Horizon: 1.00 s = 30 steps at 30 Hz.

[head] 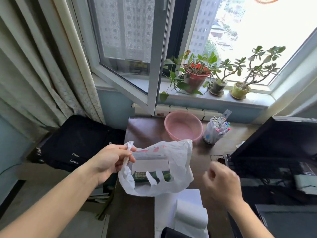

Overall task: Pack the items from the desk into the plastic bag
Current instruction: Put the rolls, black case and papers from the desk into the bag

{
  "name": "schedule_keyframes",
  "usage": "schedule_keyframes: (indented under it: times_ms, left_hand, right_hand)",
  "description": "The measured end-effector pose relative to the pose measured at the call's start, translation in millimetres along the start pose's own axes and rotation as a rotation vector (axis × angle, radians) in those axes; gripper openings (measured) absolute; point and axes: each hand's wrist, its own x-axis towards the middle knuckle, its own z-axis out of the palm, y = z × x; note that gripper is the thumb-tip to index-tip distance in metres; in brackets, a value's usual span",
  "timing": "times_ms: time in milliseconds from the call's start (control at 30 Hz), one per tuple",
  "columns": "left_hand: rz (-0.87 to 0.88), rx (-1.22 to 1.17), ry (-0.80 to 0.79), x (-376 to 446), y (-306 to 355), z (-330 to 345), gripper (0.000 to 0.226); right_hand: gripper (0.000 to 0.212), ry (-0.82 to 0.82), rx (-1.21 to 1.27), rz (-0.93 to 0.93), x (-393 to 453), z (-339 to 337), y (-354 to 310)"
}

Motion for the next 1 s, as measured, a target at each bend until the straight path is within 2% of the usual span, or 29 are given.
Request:
schedule_keyframes:
  times_ms: [67, 133, 167, 233, 300, 367, 500, 600, 767, 867, 933, 1000]
  left_hand:
    - [-0.002, -0.013, -0.006, -2.9, -0.7, 1.8, 0.025]
    - [-0.001, -0.022, -0.016, -5.1, -1.0, 3.2, 0.025]
    - [-0.005, -0.022, -0.017, -6.0, -1.7, 3.7, 0.025]
    - [-0.017, -0.023, -0.013, -7.1, -3.1, 4.9, 0.026]
    - [-0.029, -0.029, -0.007, -8.2, -4.3, 6.1, 0.026]
    - [-0.037, -0.029, -0.002, -9.7, -5.6, 7.3, 0.025]
    - [-0.048, -0.034, 0.009, -12.4, -8.9, 9.1, 0.026]
    - [-0.053, -0.035, 0.015, -13.5, -11.1, 9.3, 0.025]
    - [-0.052, -0.026, -0.091, -19.0, -10.0, 3.0, 0.025]
    - [-0.057, -0.014, -0.096, -18.1, -11.5, -0.3, 0.026]
    - [-0.055, -0.018, -0.082, -16.9, -12.0, -1.6, 0.025]
    - [-0.053, -0.031, -0.076, -17.2, -11.8, -2.2, 0.025]
  right_hand:
    - [0.015, -0.276, -0.078, 0.001, -29.1, 24.2, 15.7]
    - [0.06, -0.684, -0.148, -0.031, -51.1, 47.2, 27.3]
    - [0.073, -0.821, -0.149, -0.037, -59.0, 56.4, 28.5]
    - [0.081, -0.969, -0.149, -0.071, -69.5, 70.2, 23.1]
    - [0.086, -0.992, -0.222, -0.109, -78.8, 84.9, 18.9]
    - [0.087, -0.944, -0.32, -0.117, -85.2, 98.1, 18.5]
    - [0.068, -0.843, -0.389, -0.112, -91.7, 110.4, 15.5]
    - [0.055, -0.83, -0.372, -0.102, -88.5, 106.9, 13.3]
    - [0.062, -0.908, -0.166, -0.014, -70.8, 72.6, 7.2]
    - [0.067, -0.935, -0.002, 0.02, -56.6, 34.5, -3.7]
    - [0.066, -0.912, 0.074, -0.014, -47.9, 6.8, -15.1]
    - [0.054, -0.908, 0.094, -0.095, -39.4, -23.5, -32.3]
